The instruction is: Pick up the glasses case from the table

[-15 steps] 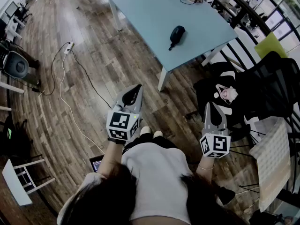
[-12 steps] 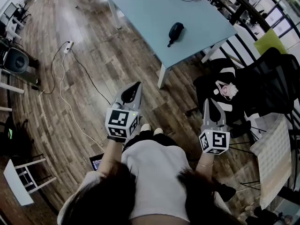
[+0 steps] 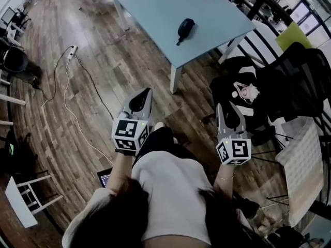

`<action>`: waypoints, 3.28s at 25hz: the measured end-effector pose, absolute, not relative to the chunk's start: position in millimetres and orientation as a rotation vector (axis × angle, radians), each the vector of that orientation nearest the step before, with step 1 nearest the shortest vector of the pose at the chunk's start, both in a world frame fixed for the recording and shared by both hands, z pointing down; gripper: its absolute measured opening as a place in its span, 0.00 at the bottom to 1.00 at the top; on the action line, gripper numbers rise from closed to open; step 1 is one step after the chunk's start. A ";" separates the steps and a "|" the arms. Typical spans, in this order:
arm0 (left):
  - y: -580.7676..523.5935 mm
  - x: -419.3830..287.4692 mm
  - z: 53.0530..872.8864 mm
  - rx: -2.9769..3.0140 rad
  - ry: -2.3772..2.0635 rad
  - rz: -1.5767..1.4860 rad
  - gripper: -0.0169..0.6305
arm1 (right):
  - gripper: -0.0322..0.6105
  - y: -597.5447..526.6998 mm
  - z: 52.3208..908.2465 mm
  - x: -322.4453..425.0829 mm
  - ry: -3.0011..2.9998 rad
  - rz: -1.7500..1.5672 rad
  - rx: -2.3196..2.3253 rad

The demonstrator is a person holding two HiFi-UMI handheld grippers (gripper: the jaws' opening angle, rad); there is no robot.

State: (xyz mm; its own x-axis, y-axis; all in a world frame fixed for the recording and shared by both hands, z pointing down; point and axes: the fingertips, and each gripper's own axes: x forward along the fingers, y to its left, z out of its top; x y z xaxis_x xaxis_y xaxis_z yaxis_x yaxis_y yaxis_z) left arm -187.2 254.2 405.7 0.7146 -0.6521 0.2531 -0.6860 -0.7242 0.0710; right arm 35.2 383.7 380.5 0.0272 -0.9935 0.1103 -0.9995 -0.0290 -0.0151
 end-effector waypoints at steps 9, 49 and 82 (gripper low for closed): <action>233.5 -154.7 411.3 2.784 -1.019 0.310 0.11 | 0.31 366.6 385.9 54.7 -2.146 0.175 2.217; -77.6 -75.0 436.6 2.684 -1.071 0.273 0.11 | 0.57 16.4 409.9 133.3 -2.218 0.347 1.962; -155.6 -11.9 425.8 2.376 -1.662 0.240 0.11 | 0.63 -169.6 417.9 186.3 -2.675 0.310 1.193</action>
